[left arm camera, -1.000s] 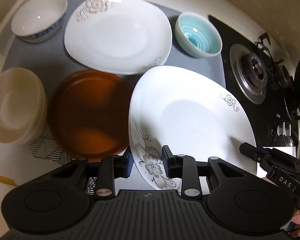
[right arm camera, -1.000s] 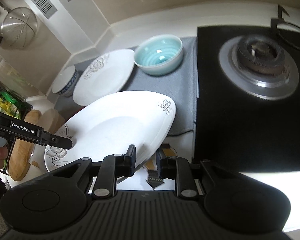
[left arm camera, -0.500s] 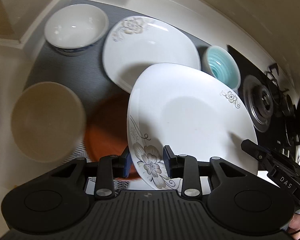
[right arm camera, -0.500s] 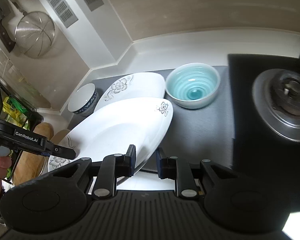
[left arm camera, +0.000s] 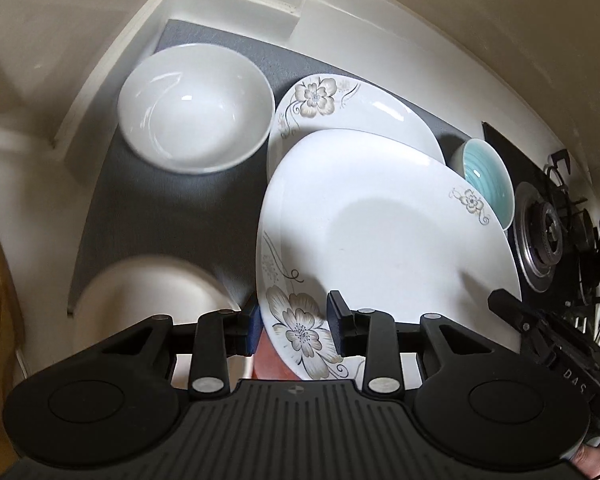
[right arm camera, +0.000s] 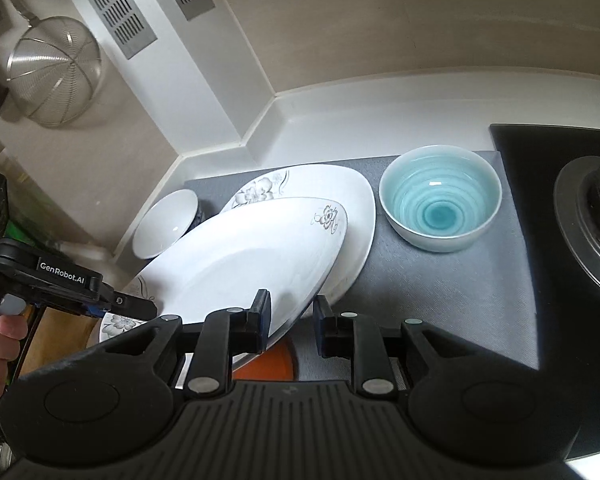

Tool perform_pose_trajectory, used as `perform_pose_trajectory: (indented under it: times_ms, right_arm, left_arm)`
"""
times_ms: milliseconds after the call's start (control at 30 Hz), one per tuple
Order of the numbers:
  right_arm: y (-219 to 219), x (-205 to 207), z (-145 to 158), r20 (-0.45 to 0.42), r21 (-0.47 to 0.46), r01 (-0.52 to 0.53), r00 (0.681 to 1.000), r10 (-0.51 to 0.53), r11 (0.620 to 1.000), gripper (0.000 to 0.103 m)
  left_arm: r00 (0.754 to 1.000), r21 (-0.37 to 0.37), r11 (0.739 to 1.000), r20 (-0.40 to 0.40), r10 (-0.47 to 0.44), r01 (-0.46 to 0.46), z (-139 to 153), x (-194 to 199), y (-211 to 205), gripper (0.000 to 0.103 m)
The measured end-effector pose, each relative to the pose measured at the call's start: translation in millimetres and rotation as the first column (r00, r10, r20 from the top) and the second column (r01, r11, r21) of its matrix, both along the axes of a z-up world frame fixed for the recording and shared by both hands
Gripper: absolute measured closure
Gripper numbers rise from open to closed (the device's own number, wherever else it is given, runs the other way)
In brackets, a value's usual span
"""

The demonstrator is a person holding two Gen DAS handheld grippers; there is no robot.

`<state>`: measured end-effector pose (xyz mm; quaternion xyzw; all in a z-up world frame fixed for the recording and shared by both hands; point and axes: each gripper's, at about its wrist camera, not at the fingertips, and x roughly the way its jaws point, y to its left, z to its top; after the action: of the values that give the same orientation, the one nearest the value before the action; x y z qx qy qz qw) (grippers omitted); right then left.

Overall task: Organize plates and bowls
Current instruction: 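Lift the white flower plate with the left tool toward the square white plate, then lower the plate onto the square white plate and open the left tool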

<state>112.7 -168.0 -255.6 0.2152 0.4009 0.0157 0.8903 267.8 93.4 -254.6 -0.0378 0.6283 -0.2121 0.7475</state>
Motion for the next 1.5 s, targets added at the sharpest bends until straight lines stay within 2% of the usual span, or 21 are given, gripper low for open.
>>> perform_pose_trajectory:
  times_ms: [100,200,300,433,633,833,967,1100,1233,1400,1500]
  right_arm:
    - [-2,9,-7,-0.014,0.022,0.037,0.999,-0.036,0.999,0.079]
    - [-3,18,-10,-0.009,-0.011,0.007,1.0,-0.007,1.0,0.079]
    - [-10,27,-16,-0.01,0.001,-0.006,1.0,0.006,1.0,0.079]
    - [-18,42,-31,-0.029,0.022,-0.008,1.0,0.009,1.0,0.079]
    - [-25,57,-43,-0.038,0.015,0.001,0.999,-0.001,1.0,0.079]
    - [-15,66,-50,-0.031,-0.095,-0.012,0.999,0.009,0.995,0.08]
    - [-7,67,-52,-0.017,-0.162,-0.012,1.0,0.01,0.987,0.08]
    - [3,69,-53,-0.016,-0.261,0.002,1.0,-0.006,0.965,0.08]
    - [8,72,-58,-0.026,-0.354,0.037,0.998,-0.049,0.935,0.081]
    - [11,76,-62,-0.031,-0.382,0.057,0.997,-0.074,0.922,0.081]
    - [8,76,-61,-0.041,-0.333,0.068,0.995,-0.087,0.941,0.075]
  left_arm:
    - [1.0,-0.003,1.0,-0.006,-0.01,0.01,-5,10,-3,0.067]
    - [1.0,-0.009,1.0,-0.013,0.007,-0.007,-13,17,-6,0.067]
    - [0.999,0.003,0.999,-0.03,0.035,-0.035,-17,23,-10,0.067]
    - [0.999,0.05,0.999,0.042,-0.003,0.001,-17,24,-24,0.067]
    - [0.998,0.072,0.997,0.065,-0.002,-0.003,-18,27,-32,0.067]
    - [0.994,0.093,0.995,0.104,-0.03,0.021,-16,28,-40,0.066]
    - [0.996,0.085,0.996,0.088,-0.019,0.011,-25,34,-38,0.066]
    - [0.996,0.106,0.994,0.086,-0.025,0.016,-38,32,-42,0.068]
    - [0.991,0.143,0.989,0.121,-0.065,0.047,-39,23,-55,0.069]
    - [0.987,0.161,0.986,0.142,-0.075,0.052,-39,23,-59,0.069]
    - [0.985,0.166,0.985,0.152,-0.08,0.054,-36,18,-57,0.071]
